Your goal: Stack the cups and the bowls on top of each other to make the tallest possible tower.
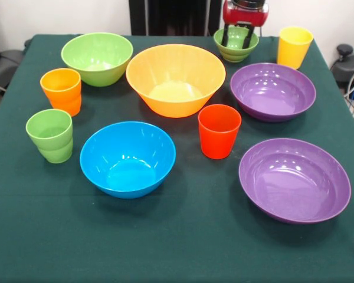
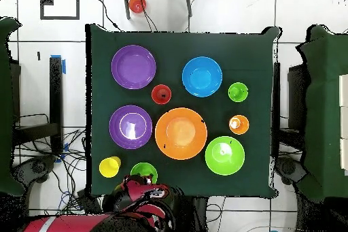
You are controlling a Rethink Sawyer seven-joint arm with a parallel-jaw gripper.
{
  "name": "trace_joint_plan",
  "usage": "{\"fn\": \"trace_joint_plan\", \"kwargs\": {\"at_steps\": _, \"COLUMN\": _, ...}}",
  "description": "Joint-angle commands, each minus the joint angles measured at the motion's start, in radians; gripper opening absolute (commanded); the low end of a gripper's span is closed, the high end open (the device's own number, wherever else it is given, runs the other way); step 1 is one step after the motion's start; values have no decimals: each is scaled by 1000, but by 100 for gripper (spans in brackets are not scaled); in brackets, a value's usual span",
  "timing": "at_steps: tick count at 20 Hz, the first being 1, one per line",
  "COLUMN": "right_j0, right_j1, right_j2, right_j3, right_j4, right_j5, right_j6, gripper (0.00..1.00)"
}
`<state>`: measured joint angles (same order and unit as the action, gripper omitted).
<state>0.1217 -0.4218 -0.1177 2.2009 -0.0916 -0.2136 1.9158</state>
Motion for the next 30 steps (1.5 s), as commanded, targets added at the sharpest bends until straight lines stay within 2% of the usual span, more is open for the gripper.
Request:
{"fn": "trace_joint_plan", "kwargs": {"at_steps": 1, "right_j0": -19, "right_j1": 17, "right_j2": 74, "right_j3": -82, "right_j4": -39, "right_j5": -47, "right_j6": 118, "gripper": 100}}
{"fn": "trace_joint_plan", "kwargs": {"at_steps": 4, "right_j0": -18, "right_j1": 36, "right_j2": 73, "right_j3": -92, "right_j4": -45, "right_j5": -63, "right_j6": 121, "gripper": 100}}
{"fn": "trace_joint_plan", "kwargs": {"at_steps": 9, "right_j0": -29, "right_j1": -14, "right_j2": 80, "right_j3": -93, "right_j4": -65, "right_j5": -18, "right_j6": 99, "gripper": 100}}
{"fn": "trace_joint_plan", "kwargs": {"at_steps": 22, "right_j0": -135, "right_j1": -91, "right_j2": 117, "right_j3": -71, "right_j4": -149, "right_j5": 72, "right_j6": 61, "gripper": 100}}
{"fn": "trace_joint_plan", "kwargs": {"at_steps": 26, "right_j0": -170, "right_j1": -142, "right_j2": 144, "right_j3": -46, "right_j4": -164, "right_j5": 120, "right_j6": 58, "gripper": 100}}
{"fn": "trace_joint_plan", "kwargs": {"at_steps": 30, "right_j0": -196, "right_j1": -152, "right_j2": 149, "right_j3": -36, "right_j4": -198, "right_j5": 119, "right_j6": 46, "gripper": 100}}
